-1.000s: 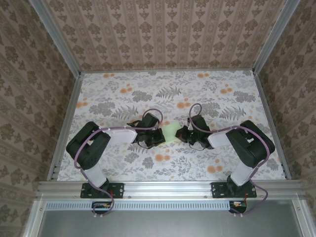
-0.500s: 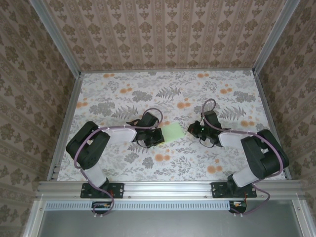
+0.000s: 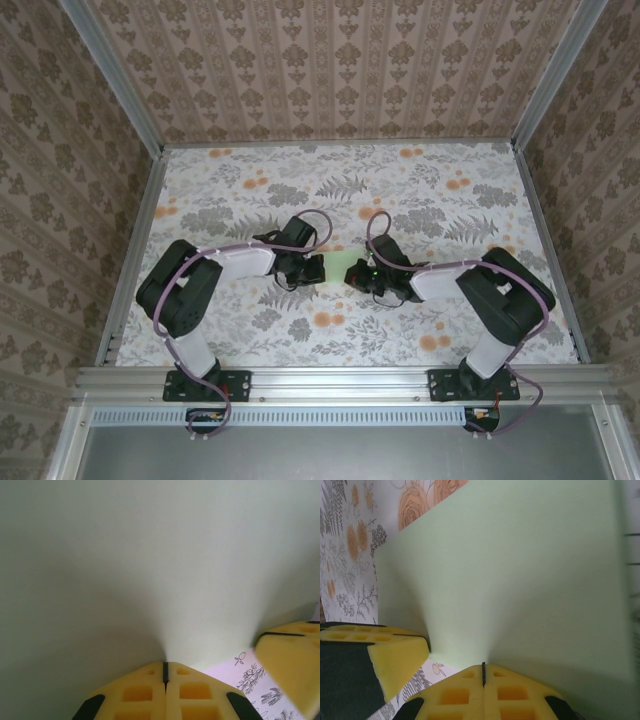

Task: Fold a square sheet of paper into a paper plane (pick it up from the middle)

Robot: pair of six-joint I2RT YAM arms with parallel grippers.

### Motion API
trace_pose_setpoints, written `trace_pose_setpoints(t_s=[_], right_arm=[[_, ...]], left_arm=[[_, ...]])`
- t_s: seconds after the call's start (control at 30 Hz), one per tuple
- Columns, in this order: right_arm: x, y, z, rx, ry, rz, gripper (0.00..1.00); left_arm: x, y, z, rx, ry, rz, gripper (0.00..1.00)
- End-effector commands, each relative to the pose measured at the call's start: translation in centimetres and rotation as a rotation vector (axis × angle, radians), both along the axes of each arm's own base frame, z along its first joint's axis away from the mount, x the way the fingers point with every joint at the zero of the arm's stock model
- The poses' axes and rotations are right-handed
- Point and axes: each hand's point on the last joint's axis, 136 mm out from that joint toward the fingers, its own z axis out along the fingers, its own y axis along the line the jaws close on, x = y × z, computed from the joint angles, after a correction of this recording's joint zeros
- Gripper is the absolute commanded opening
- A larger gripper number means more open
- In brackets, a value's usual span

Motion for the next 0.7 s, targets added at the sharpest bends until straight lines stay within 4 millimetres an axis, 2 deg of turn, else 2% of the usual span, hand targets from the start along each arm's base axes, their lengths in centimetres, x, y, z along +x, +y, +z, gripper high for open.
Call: trace_pose_setpoints(t_s=[0.0, 0.23, 0.4, 0.5, 0.67], right_arm=[[1.6, 1.4, 1.1, 0.031, -0.03, -0.04, 0.0], [1.5, 0.4, -0.6, -0.026, 0.013, -0.084, 0.0], [1.0, -1.2, -1.8, -0.087, 0.05, -0.13, 0.0], [0.5, -2.8, -2.3, -0.122, 0.061, -0.162, 0.0], [-0.2, -7.1, -2.8, -0.17, 0.073, -0.252, 0.0]], left_arm=[[-1.2, 1.2, -2.0, 0.058, 0.06, -0.013, 0.0], [-1.4, 1.3, -2.4, 0.065, 0.077, 0.001, 0.0], [-1.7, 2.2, -3.2, 0.084, 0.121, 0.048, 0.0], [-1.7, 2.7, -3.5, 0.089, 0.136, 0.074, 0.0], [-1.9, 3.3, -3.9, 0.099, 0.155, 0.09, 0.0]])
